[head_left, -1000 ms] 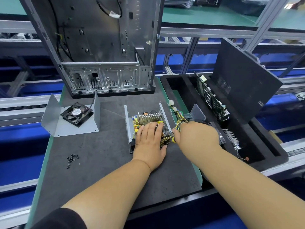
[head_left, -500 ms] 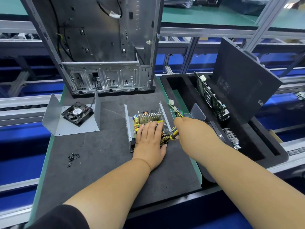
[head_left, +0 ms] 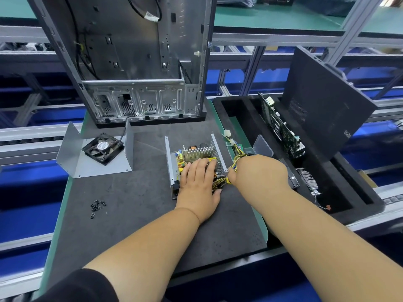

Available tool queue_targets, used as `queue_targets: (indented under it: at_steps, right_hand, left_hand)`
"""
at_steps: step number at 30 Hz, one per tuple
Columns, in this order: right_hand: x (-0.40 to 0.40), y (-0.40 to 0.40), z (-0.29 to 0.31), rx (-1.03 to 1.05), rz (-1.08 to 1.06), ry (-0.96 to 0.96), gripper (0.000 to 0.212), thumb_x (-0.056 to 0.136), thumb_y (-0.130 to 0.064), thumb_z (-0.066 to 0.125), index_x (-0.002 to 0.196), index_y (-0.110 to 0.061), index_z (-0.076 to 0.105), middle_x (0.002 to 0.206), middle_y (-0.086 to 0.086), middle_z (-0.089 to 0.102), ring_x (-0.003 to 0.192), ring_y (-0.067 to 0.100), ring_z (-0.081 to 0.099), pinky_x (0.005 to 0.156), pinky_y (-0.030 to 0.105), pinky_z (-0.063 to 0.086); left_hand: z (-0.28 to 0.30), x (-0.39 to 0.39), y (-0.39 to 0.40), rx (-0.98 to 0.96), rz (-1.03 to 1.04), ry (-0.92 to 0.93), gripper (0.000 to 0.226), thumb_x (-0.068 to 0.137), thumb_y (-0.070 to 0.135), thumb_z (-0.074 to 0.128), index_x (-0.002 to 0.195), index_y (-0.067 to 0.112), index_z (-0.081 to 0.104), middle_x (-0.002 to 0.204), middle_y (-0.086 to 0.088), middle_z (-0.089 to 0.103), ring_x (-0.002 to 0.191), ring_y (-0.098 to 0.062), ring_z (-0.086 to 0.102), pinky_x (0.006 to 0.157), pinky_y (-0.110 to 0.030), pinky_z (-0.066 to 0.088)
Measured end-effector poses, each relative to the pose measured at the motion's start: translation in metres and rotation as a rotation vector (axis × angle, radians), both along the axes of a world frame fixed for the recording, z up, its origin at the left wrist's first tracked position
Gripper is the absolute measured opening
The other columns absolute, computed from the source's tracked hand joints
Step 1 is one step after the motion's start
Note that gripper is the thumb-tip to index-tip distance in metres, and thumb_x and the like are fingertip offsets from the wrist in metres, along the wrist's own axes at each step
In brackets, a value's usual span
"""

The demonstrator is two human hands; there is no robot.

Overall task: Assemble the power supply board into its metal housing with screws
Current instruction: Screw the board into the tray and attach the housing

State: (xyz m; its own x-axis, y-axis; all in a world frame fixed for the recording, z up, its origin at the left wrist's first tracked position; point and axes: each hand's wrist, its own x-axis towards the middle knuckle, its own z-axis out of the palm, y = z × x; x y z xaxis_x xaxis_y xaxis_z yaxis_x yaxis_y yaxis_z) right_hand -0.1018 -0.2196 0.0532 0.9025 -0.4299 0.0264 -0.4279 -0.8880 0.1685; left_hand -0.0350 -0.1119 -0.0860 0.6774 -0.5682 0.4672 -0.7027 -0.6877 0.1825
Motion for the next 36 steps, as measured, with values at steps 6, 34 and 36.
queue_targets:
  at_steps: [6,34,36]
  right_hand:
    - [-0.01,-0.002,0.004,0.103,0.15,-0.073,0.02,0.091,-0.034,0.048,0.091,-0.018,0.036,0.086,0.001,0.053,0.082,0.029,0.06,0.06,0.033,0.032]
    - [-0.003,0.009,0.011,0.075,0.191,0.018,0.021,0.092,-0.02,0.058,0.092,-0.021,0.036,0.104,0.001,0.062,0.095,0.023,0.062,0.06,0.029,0.032]
    - [-0.003,0.007,0.01,0.076,0.184,0.009,0.018,0.092,-0.02,0.057,0.093,-0.021,0.039,0.103,0.001,0.063,0.094,0.023,0.062,0.06,0.029,0.032]
  left_hand:
    - [0.0,0.0,0.001,-0.008,-0.004,0.011,0.084,0.069,0.045,0.073,0.142,0.012,0.047,0.137,-0.008,0.049,0.131,-0.025,0.033,0.117,-0.044,0.015]
    - [0.003,-0.002,0.002,0.002,0.001,0.003,0.08,0.071,0.044,0.073,0.14,0.012,0.049,0.135,-0.008,0.052,0.131,-0.024,0.032,0.115,-0.045,0.017]
    - [0.003,-0.001,0.002,0.001,0.0,0.004,0.081,0.07,0.043,0.073,0.14,0.012,0.049,0.135,-0.008,0.052,0.131,-0.024,0.032,0.115,-0.045,0.017]
